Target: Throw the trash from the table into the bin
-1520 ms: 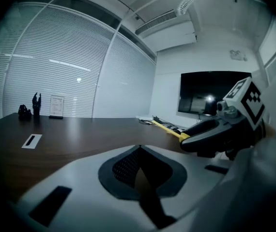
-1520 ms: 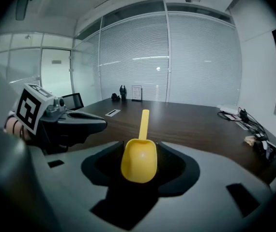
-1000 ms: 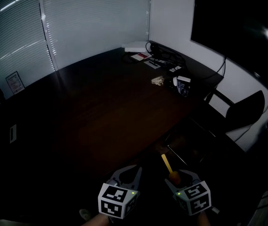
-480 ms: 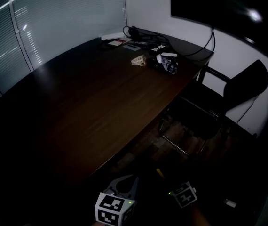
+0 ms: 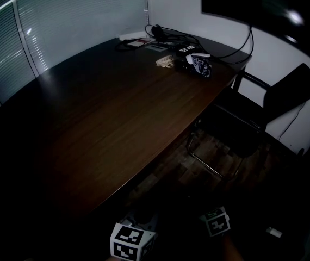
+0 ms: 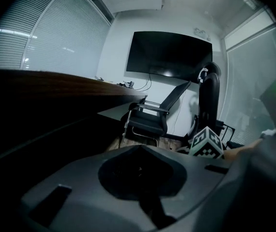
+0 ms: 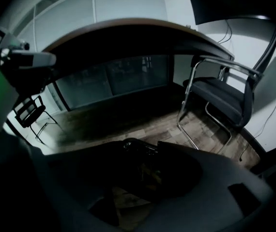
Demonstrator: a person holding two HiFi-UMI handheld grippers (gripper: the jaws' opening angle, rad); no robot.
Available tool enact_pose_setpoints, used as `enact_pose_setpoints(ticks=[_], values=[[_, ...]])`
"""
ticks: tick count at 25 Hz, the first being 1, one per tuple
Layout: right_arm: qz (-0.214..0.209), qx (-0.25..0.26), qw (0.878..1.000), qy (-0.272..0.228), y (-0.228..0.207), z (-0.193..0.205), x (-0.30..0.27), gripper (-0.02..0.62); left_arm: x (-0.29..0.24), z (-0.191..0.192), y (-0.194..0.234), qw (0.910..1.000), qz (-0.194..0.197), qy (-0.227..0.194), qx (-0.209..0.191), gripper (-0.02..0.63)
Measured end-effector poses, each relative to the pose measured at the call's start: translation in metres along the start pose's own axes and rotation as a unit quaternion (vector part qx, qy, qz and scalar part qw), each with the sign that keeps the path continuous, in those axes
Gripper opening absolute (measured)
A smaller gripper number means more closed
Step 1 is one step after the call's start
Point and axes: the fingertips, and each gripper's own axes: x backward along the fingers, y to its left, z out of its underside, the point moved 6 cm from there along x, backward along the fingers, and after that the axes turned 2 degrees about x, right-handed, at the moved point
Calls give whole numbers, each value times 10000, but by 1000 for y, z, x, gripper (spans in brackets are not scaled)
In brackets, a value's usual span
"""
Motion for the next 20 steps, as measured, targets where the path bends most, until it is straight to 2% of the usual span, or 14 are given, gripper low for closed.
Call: enact_pose_setpoints(ticks=[4, 6, 7, 9, 10, 12, 15, 20], values=[[184, -22, 9967, -796, 14, -66, 93, 220, 30, -50, -27, 9999, 111, -81, 6, -2], [234, 76, 9934, -1116, 26, -103, 146, 196, 57, -81, -35, 9998, 49, -169, 47, -2], [266, 151, 9913, -1282, 35, -121, 174, 144, 72, -97, -38, 9997, -10, -213, 68, -2], [305, 305, 9864, -1586, 55, -156, 224, 109, 102, -125, -41, 9993, -146, -325, 84, -2], [317, 381, 9839, -1719, 65, -171, 245, 71, 116, -137, -43, 9989, -226, -396, 90, -2], [336, 508, 9791, -1941, 83, -197, 281, 48, 143, -159, -46, 9977, -387, -543, 149, -2], [246, 538, 9747, -2155, 109, -225, 319, 19, 180, -187, -54, 9956, -527, -743, 228, -2], [161, 407, 9680, -2473, 130, -240, 349, 8, 212, -208, -68, 9932, -614, -980, 155, -2]])
